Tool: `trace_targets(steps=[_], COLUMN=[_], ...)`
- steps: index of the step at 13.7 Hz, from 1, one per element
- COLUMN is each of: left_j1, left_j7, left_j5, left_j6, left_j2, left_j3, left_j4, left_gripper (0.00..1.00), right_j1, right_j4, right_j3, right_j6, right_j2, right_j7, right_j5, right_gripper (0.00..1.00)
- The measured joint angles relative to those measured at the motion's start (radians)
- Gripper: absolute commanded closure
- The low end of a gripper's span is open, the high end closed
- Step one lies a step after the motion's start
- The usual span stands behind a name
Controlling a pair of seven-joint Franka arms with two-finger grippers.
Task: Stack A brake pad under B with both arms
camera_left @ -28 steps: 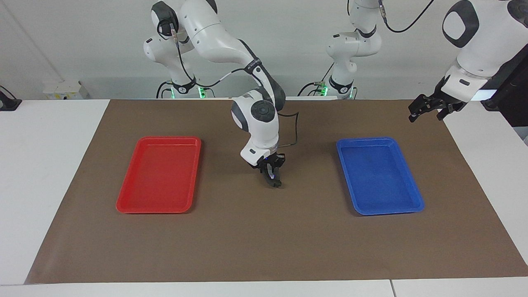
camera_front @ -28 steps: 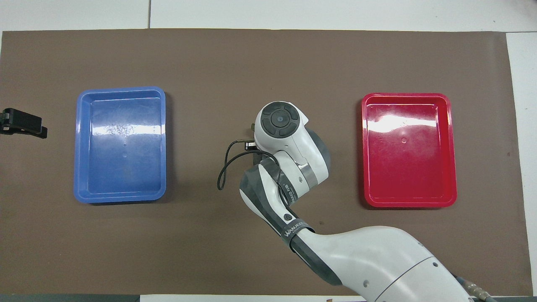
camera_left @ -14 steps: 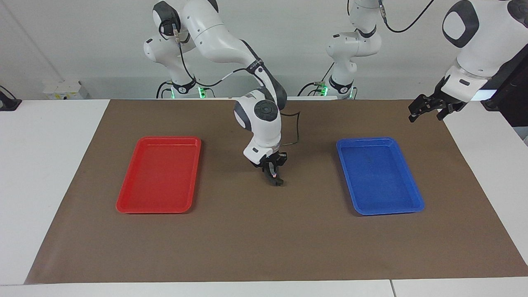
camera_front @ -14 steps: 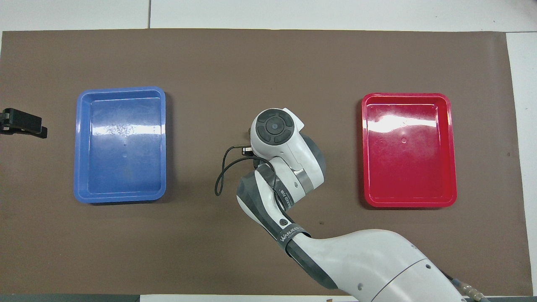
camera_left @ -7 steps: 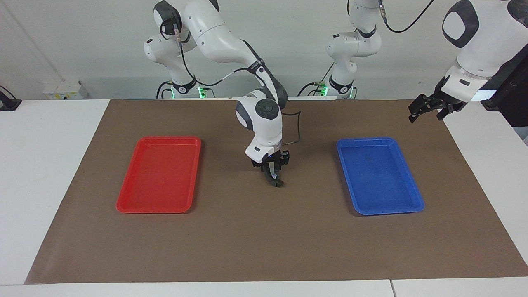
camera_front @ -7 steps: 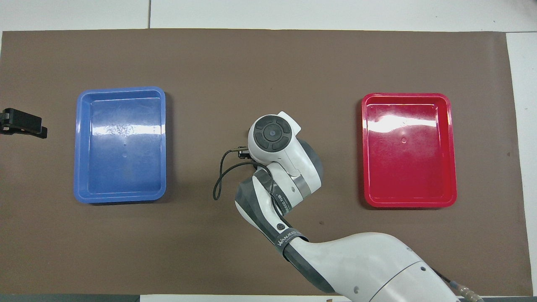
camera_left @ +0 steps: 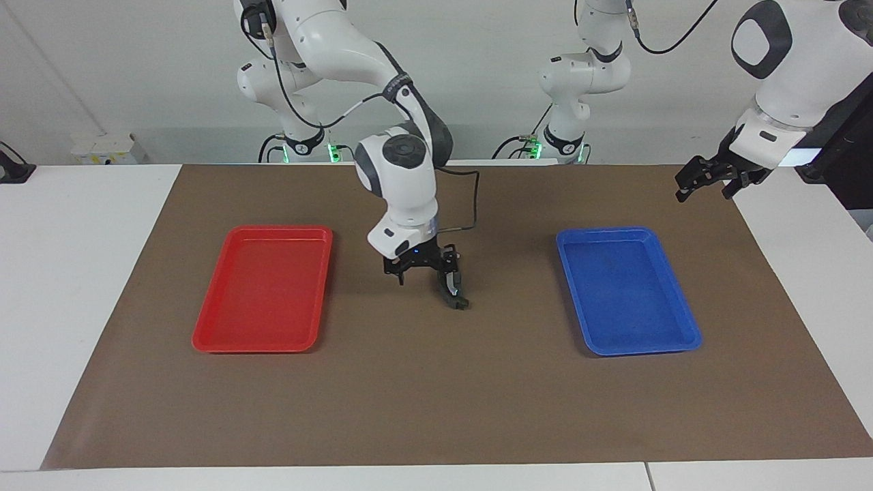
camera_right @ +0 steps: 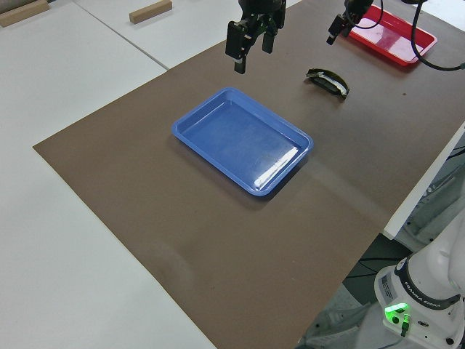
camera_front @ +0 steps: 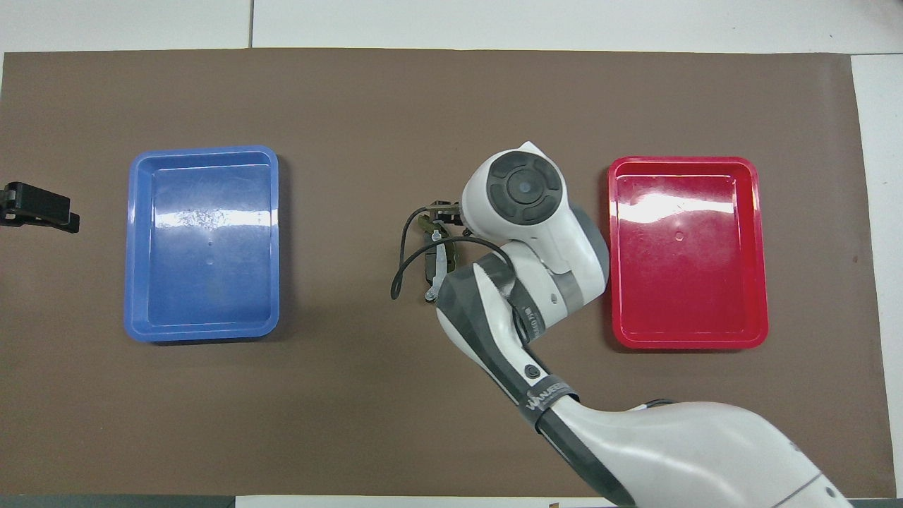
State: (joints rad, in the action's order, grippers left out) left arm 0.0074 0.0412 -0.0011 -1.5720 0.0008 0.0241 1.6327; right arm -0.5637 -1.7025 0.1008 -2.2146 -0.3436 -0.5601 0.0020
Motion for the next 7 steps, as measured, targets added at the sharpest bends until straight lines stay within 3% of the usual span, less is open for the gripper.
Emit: trace_targets(steps=[3,7], left_j1=[0.000,0.000], left_j7=[0.000,0.000], left_j5=[0.000,0.000], left_j6=[0.000,0.000], left_j2=[0.000,0.000], left_j3=[0.000,0.000], left_j4=[0.000,0.000], left_gripper=[0.00,0.00], right_j1=[0.095,0.211], right_j4=[0.000,0.001], right_j3=[0.001,0.003], right_j6=[0.062,0.173], right_j2=[0.088,0.188], right_j7=[0.058,0.202], right_j5=[-0.073,-0.080], right_gripper=[0.01,0.01])
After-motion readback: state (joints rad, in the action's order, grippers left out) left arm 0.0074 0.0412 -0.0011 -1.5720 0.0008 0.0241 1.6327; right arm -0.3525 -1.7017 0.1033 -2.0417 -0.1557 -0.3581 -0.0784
